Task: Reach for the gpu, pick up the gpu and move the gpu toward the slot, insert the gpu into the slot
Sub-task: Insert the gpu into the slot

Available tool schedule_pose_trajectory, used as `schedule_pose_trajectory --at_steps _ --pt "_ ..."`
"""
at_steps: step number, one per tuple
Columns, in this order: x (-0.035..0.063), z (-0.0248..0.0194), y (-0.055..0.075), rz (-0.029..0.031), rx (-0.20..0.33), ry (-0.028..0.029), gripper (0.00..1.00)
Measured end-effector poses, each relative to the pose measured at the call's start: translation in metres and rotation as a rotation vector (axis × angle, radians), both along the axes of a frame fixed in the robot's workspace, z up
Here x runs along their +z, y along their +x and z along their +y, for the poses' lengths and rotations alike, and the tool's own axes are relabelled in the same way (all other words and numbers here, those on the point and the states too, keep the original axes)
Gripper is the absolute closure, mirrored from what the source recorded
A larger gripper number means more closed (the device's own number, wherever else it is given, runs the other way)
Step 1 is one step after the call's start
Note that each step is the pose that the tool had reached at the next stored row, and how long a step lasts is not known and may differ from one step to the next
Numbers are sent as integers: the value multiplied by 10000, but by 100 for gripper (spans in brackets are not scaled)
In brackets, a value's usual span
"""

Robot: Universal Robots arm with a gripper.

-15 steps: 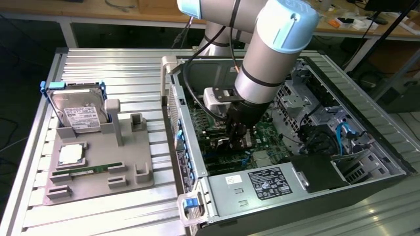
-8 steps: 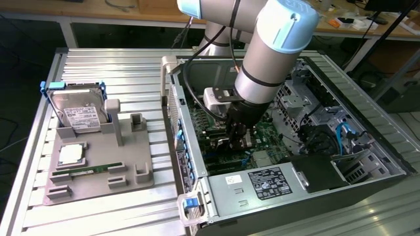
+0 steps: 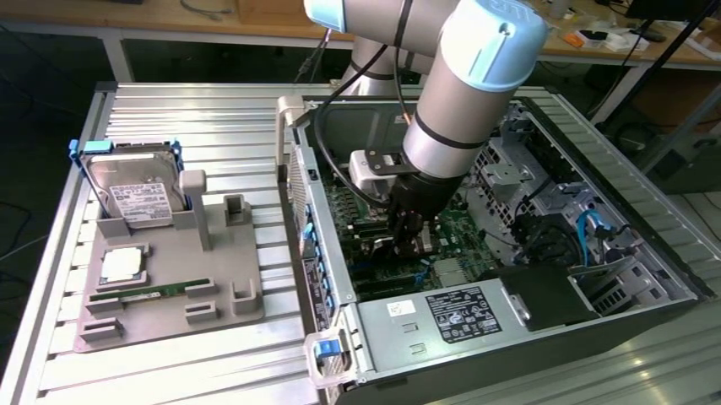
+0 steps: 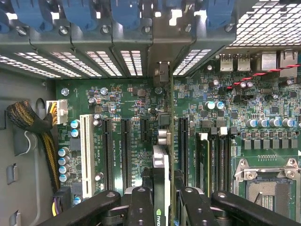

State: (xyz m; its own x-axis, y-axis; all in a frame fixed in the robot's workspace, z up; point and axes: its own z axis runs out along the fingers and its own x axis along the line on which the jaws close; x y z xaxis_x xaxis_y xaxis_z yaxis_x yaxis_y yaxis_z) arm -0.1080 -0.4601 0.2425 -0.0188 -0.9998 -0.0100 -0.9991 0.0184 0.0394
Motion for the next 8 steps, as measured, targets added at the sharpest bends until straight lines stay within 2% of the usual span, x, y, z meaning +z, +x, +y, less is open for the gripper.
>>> schedule_pose_trajectory --at_steps 8 --pt "0 0 0 0 0 0 73"
